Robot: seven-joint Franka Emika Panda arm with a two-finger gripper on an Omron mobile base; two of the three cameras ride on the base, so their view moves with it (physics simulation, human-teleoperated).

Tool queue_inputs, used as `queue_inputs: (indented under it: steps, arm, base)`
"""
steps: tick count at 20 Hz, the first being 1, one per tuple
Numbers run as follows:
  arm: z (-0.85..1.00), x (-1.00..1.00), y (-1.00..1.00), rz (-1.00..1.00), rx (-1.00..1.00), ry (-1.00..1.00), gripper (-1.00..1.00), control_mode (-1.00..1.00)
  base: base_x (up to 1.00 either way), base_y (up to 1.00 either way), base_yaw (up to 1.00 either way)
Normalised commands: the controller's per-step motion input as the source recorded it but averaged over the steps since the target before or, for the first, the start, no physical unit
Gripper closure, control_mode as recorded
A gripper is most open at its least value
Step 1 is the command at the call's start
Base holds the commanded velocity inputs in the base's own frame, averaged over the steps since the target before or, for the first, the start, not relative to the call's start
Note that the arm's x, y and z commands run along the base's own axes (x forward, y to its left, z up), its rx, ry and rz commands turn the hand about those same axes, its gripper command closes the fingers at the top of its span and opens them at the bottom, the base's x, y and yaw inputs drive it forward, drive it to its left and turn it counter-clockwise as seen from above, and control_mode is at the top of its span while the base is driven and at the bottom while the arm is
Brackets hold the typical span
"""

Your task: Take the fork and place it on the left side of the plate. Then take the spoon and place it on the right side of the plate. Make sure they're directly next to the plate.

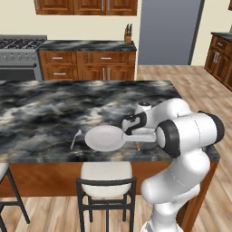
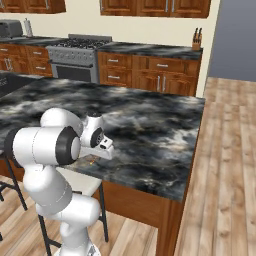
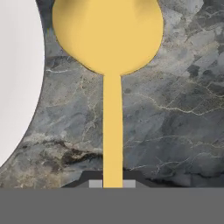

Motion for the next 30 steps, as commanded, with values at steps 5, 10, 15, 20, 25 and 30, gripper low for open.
queue_inputs:
  steps: [5, 10, 15, 20, 25, 30]
  arm:
    - [-0.34, 0.25, 0.02, -0.03, 0.0, 0.0, 1.0, -1.0]
    - [-0.3, 0.15, 0.05, -0.01, 0.0, 0.0, 1.0, -1.0]
    - [-0.31, 0.15, 0.07, -0.02, 0.0, 0.0, 1.0, -1.0]
    - [-0.36, 0.06, 0.05, -0.02, 0.0, 0.0, -1.0, -1.0]
    - [-0.08, -0.04, 0.0, 0.0, 0.0, -0.04, -1.0, -1.0]
    - [0.09, -0.23, 0.0, -0.02, 0.01, -0.02, -1.0, -1.0]
  base:
    - [0.0, 0.0, 0.0]
    - [0.0, 0.0, 0.0]
    - [0.0, 0.0, 0.0]
    - [0.0, 0.0, 0.0]
    - [0.0, 0.0, 0.0]
    - [0.0, 0.0, 0.0]
